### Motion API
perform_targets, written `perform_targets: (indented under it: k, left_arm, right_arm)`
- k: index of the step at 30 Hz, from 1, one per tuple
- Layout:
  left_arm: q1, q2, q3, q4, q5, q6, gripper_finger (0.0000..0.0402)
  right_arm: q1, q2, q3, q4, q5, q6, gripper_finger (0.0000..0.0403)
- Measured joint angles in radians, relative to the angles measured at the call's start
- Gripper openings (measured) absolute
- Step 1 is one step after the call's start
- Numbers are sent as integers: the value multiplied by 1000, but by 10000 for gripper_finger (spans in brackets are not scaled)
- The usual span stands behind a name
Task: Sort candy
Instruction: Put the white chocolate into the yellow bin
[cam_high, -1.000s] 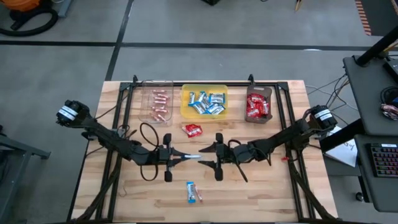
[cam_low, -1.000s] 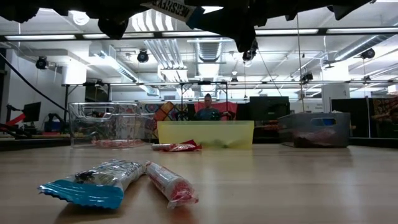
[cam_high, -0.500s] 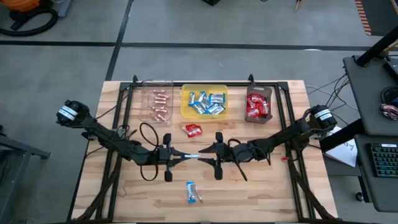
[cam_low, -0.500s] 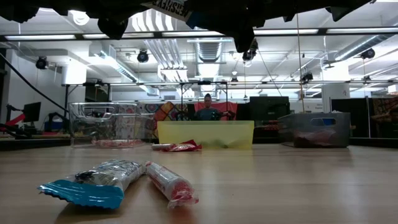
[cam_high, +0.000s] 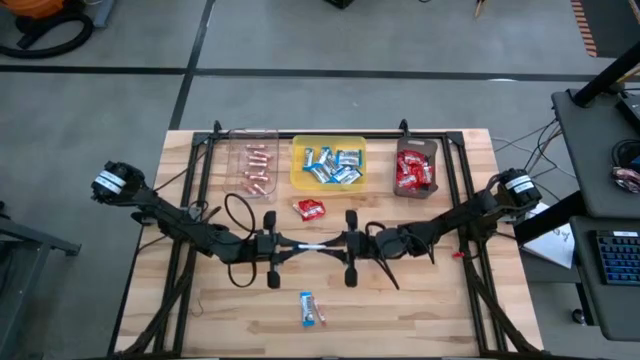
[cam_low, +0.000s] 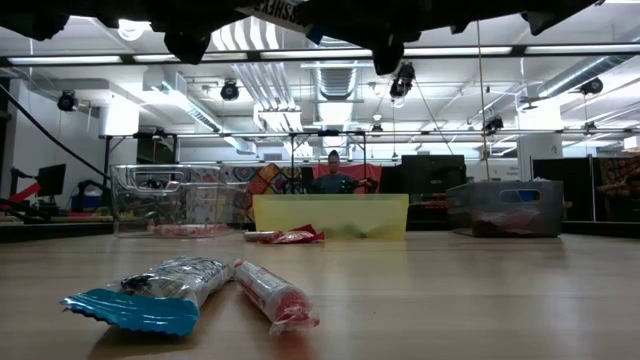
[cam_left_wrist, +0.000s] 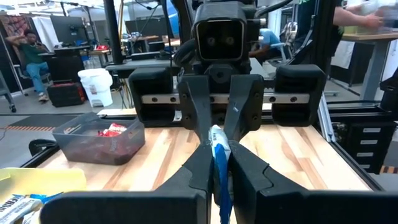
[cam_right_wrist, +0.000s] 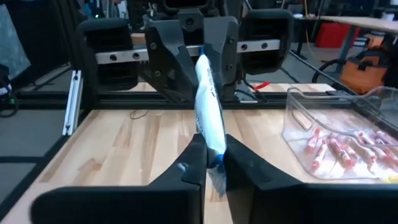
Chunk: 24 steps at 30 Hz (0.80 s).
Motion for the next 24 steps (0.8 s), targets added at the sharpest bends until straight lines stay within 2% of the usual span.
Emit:
perform_targets:
  k: [6,11,14,18,24]
  left_arm:
    - [0,-5,0,-2,1,0,20]
    - [1,-31,0,-39,-16,13,61]
    - [0,-65,0,-106,-81,17,91]
    - [0,-132,0,-250,-152,-4,125]
    - [0,-238,1,-450,-159,-109,150]
  right_arm:
    - [1,0,0,2,-1,-31,20]
    - [-11,-15,0,-6,-1,-33,19]
    - [-34,-49,0,-46,-1,-18,19]
    - [-96,-121,0,-166,6,89,19]
    - [-277,-198,0,-405,31,235,19]
